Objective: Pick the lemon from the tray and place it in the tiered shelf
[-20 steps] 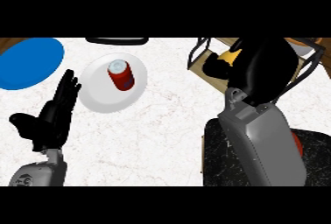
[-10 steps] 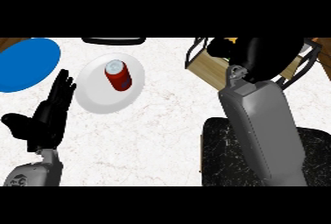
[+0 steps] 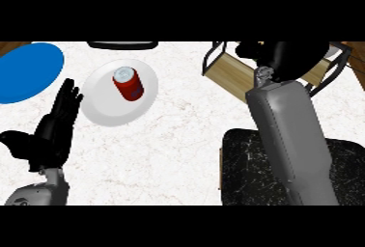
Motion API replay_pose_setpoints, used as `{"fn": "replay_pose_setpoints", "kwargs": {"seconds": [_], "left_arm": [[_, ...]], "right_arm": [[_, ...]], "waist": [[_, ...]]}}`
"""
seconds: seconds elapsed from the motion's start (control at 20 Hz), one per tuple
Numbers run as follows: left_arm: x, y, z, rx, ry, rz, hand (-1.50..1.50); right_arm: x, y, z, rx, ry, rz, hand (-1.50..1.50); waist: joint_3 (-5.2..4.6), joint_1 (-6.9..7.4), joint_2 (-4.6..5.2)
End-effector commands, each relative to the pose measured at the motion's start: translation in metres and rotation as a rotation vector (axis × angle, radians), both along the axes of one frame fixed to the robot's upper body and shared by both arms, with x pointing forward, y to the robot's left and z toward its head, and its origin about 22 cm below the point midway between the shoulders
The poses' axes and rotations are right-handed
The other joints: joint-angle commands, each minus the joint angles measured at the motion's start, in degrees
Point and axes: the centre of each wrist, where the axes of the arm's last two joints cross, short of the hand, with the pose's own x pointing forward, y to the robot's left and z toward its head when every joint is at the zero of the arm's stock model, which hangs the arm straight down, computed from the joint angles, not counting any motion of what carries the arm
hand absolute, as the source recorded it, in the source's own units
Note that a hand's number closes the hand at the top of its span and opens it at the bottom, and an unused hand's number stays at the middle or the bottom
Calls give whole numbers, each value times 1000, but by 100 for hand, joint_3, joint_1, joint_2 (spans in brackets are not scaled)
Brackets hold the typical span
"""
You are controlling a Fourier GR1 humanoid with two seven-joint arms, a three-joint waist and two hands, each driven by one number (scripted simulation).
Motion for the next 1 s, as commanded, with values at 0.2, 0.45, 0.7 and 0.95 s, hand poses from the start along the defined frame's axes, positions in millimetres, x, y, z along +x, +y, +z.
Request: {"fn": "replay_pose_setpoints", "kwargs": {"seconds": [0.2,0.45,0.7,0.95], "left_arm": [[-10,2,5,-3,0,1,0],[1,5,7,-17,9,21,0],[-1,4,-4,0,1,2,0],[-4,16,9,11,-2,20,0]], "right_arm": [[27,-22,-22,139,-88,-119,150],[33,-38,-33,201,-193,-155,150],[41,-37,-51,308,-145,-119,-150],[59,-63,-44,328,-183,-78,-150]], "waist": [[2,-60,-6],[6,-65,27],[1,-51,7],[3,-67,0]]}}
